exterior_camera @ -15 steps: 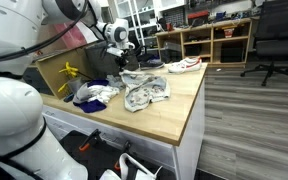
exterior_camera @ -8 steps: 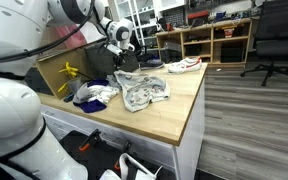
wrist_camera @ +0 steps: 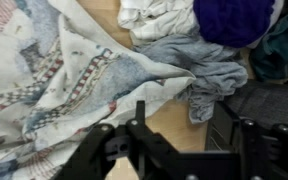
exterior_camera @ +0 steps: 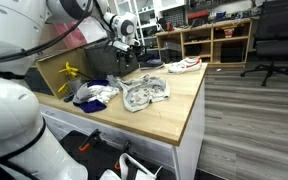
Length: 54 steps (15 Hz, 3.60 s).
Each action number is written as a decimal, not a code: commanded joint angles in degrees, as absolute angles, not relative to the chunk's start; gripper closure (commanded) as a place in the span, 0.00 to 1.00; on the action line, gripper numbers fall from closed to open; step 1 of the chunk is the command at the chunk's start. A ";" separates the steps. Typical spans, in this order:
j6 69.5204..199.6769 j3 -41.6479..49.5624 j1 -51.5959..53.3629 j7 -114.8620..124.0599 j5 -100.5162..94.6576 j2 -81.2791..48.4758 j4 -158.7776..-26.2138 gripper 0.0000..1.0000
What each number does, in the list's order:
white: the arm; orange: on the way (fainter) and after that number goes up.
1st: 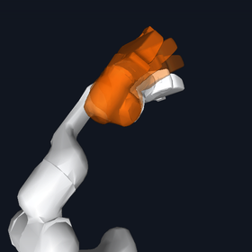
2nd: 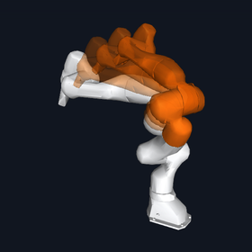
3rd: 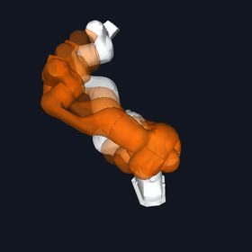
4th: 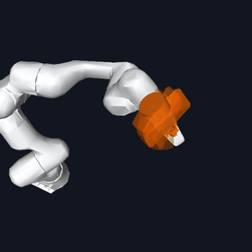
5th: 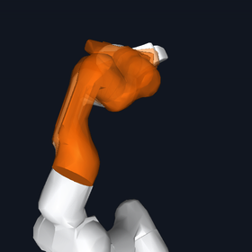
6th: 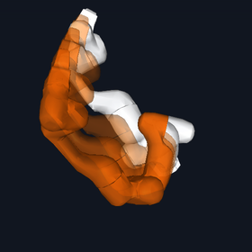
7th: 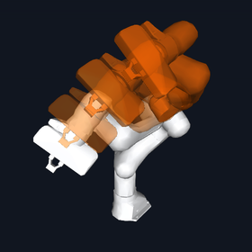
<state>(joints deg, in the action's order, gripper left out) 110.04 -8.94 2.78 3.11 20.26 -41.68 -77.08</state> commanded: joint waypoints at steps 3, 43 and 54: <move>100.74 -4.95 1.65 -4.02 10.53 -37.18 -81.50 0.00; 120.48 1.01 -1.35 -14.51 -20.03 -32.90 -113.33 1.00; 118.05 7.86 -3.16 -12.33 -27.30 -29.19 -122.30 1.00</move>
